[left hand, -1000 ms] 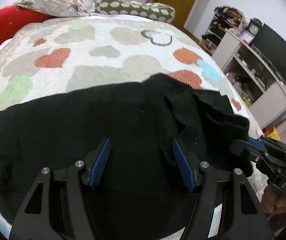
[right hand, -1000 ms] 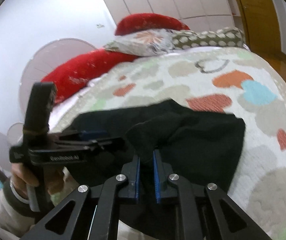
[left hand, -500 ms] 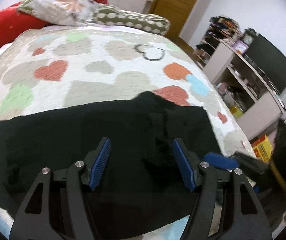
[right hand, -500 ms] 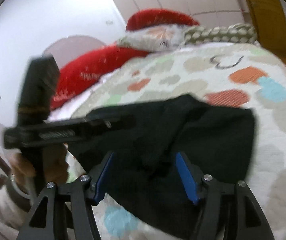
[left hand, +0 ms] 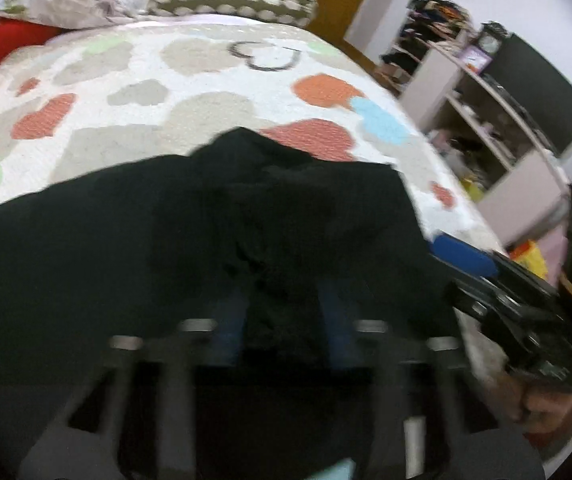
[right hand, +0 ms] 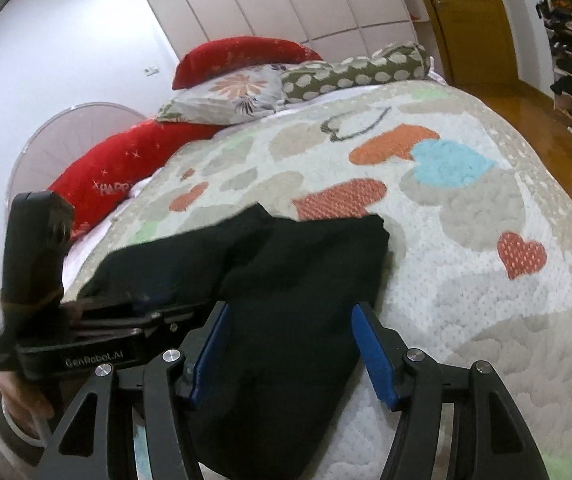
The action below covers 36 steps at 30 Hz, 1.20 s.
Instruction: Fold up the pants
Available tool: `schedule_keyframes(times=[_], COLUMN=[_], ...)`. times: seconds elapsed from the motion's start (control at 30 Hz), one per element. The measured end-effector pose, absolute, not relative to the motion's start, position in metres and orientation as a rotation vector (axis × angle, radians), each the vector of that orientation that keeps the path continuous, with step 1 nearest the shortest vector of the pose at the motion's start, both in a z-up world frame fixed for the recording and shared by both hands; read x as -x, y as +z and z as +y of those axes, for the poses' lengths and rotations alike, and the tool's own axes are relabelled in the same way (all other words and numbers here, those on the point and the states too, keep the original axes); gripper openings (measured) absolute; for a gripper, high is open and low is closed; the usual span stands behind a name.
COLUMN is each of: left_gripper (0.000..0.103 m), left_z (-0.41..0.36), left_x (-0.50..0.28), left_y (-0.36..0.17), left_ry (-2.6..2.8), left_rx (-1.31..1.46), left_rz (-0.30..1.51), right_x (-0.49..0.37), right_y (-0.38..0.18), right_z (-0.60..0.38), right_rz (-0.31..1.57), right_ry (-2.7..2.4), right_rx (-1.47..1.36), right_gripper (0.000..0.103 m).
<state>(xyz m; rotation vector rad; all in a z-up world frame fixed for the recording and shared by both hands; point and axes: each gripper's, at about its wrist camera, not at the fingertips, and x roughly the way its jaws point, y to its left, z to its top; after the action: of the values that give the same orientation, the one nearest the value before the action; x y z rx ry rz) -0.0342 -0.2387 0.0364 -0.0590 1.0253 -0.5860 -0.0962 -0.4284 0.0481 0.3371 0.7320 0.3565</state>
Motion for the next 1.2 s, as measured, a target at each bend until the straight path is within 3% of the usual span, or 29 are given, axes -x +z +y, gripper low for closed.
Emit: schedule_keyframes(times=[0.27, 0.3, 0.43, 0.5, 0.7, 0.9, 1.2], left_gripper=[0.018, 0.026, 0.036, 0.048, 0.048, 0.048, 0.048], left_z=[-0.221, -0.218, -0.213, -0.211, -0.191, -0.161, -0.135], left_x=[0.051, 0.048, 0.042, 0.045, 0.048, 0.058, 0.072], left_y=[0.038, 0.034, 0.037, 0.042, 0.049, 0.045, 0.055], left_ry=[-0.536, -0.515, -0.501, -0.473, -0.416, -0.341, -0.247], left_rx=[0.080, 0.100, 0.123, 0.081, 0.090, 0.114, 0.104], left_rz=[1.033, 1.046, 1.039, 1.006, 0.980, 0.985, 0.935], right_x=[0.063, 0.055, 0.055, 0.063, 0.088, 0.095, 0.095], right_y=[0.048, 0.039, 0.041, 0.049, 0.065, 0.038, 0.064], right_z=[-0.396, -0.391, -0.379, -0.381, -0.375, -0.341, -0.340], right_rz=[0.754, 0.783, 0.791, 0.784, 0.760, 0.818, 0.753], right_ry=[0.406, 0.401, 0.368, 0.371, 0.382, 0.358, 0.357], right_rx=[-0.275, -0.269, -0.187, -0.178, -0.163, -0.038, -0.066], right_gripper=[0.061, 0.061, 0.061, 0.061, 0.061, 0.061, 0.061])
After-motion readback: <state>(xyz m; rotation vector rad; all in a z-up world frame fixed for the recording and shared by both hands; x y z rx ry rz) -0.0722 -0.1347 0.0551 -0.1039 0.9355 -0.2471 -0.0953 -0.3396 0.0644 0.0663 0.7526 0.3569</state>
